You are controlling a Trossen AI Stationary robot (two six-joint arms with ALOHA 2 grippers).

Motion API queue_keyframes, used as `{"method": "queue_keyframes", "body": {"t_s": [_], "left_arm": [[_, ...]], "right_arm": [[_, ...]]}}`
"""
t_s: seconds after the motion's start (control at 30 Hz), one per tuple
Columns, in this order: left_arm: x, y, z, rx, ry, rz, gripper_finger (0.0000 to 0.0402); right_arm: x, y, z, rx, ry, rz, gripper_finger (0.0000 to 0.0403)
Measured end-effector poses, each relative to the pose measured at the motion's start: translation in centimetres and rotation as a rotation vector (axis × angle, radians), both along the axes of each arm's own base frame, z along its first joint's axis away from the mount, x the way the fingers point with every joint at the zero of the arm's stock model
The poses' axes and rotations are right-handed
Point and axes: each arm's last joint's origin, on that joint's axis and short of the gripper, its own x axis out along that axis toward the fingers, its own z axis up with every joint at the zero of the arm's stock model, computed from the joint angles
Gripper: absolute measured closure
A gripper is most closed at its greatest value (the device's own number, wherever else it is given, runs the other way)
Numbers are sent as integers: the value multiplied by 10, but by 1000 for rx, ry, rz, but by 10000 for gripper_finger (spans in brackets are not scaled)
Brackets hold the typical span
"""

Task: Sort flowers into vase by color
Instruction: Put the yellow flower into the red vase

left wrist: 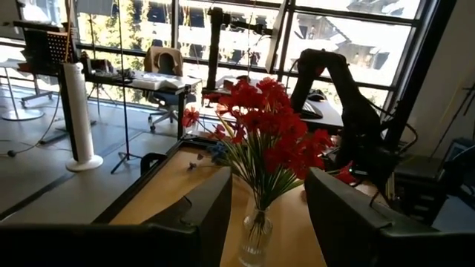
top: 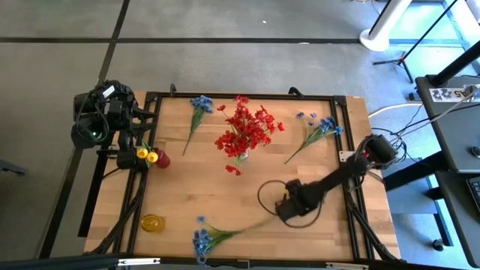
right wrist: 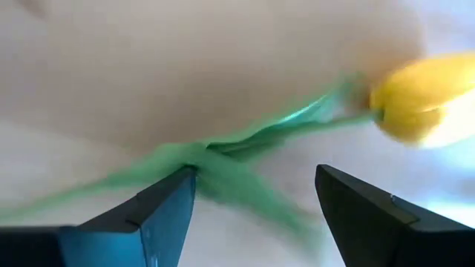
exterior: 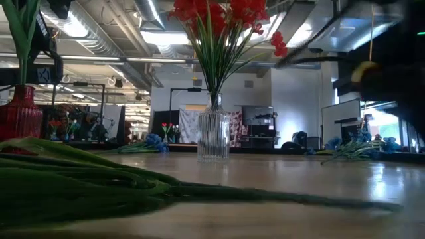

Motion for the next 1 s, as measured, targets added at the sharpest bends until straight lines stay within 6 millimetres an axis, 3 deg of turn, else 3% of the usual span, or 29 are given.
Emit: {"method": "queue_keyframes", "body": {"t_s": [0.23,0.47,0.8,1.0], "left_arm": [[0,0,0,2,3,-2,235],[0,0,0,1,4,-3,235],[0,0,0,5,3,-2,235],[0,0,0,1,2,-1,235]], "right_arm": [[2,-22,21,-132,-95,-56,123],[-5,-12,23,-140,-112,-108,123],[-11,2,28,31,-51,705,123],[-19,-2,28,82,34,897,123]]}}
